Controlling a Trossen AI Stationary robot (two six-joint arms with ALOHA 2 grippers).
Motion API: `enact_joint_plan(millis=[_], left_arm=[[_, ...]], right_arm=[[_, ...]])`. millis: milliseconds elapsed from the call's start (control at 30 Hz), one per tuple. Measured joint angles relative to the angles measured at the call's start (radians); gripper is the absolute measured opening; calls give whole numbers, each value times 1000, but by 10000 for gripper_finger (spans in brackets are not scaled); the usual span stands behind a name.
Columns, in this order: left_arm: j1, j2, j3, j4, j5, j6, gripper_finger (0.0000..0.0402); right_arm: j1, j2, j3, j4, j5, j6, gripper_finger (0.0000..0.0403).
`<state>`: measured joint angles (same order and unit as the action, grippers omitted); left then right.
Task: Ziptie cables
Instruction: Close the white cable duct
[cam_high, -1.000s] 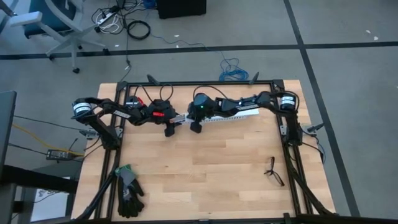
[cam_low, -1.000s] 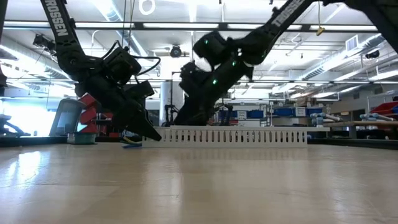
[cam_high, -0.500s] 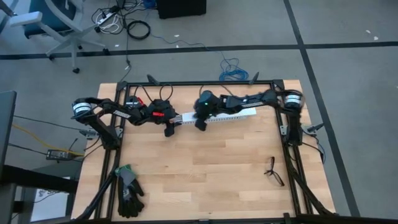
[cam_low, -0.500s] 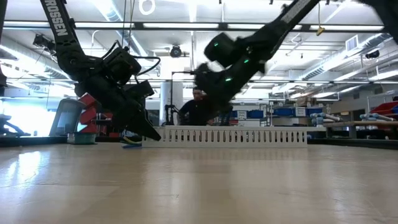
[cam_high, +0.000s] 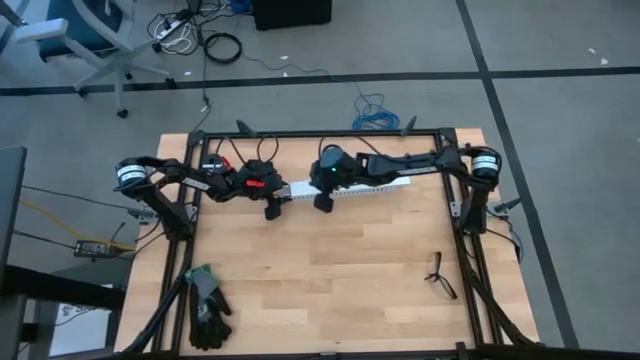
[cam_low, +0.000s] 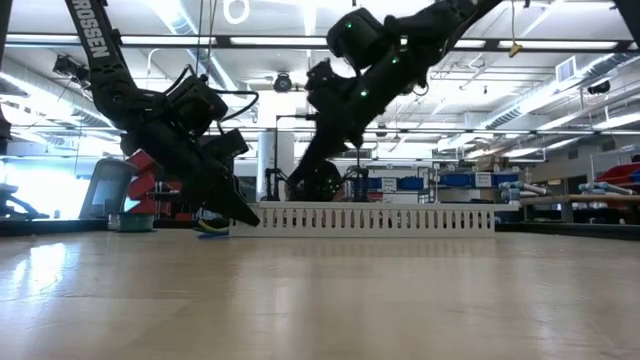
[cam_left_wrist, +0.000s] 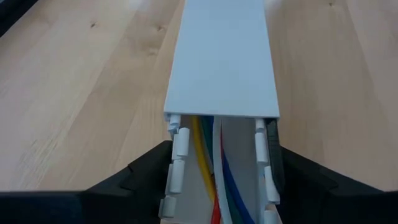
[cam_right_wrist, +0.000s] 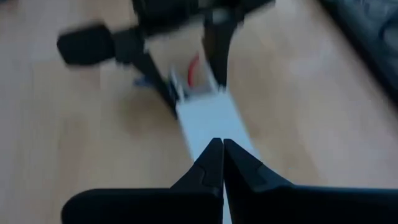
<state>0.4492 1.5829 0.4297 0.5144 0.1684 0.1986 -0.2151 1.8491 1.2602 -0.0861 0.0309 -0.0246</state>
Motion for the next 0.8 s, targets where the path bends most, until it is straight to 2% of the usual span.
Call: enact_joint_plan(millis=[67, 133, 233, 300, 433, 500, 567, 800], left_arm=[[0, 0, 0, 1, 0, 0, 243], [0, 0, 0, 1, 0, 0, 243], [1, -2, -2, 0, 0, 1, 243], [0, -2, -2, 2, -3, 2, 243], [0, -1, -2, 4, -3, 2, 243], [0, 0, -1, 4, -2, 2, 243], [0, 0, 0, -2, 0, -9, 244], [0, 0, 0, -4, -1, -51, 261]], right_arm=[[-12, 4, 0, -76, -2, 44, 0], [-30, 58, 1, -71, -21, 77, 0], [-46, 167, 31, 57, -169, 85, 0], [-49, 238, 89, 107, -217, 89, 0], [-30, 266, 131, 196, -212, 25, 0], [-13, 241, 127, 193, -166, -12, 0], [-1, 201, 127, 162, -113, -44, 0], [9, 150, 129, 67, -89, -57, 0]])
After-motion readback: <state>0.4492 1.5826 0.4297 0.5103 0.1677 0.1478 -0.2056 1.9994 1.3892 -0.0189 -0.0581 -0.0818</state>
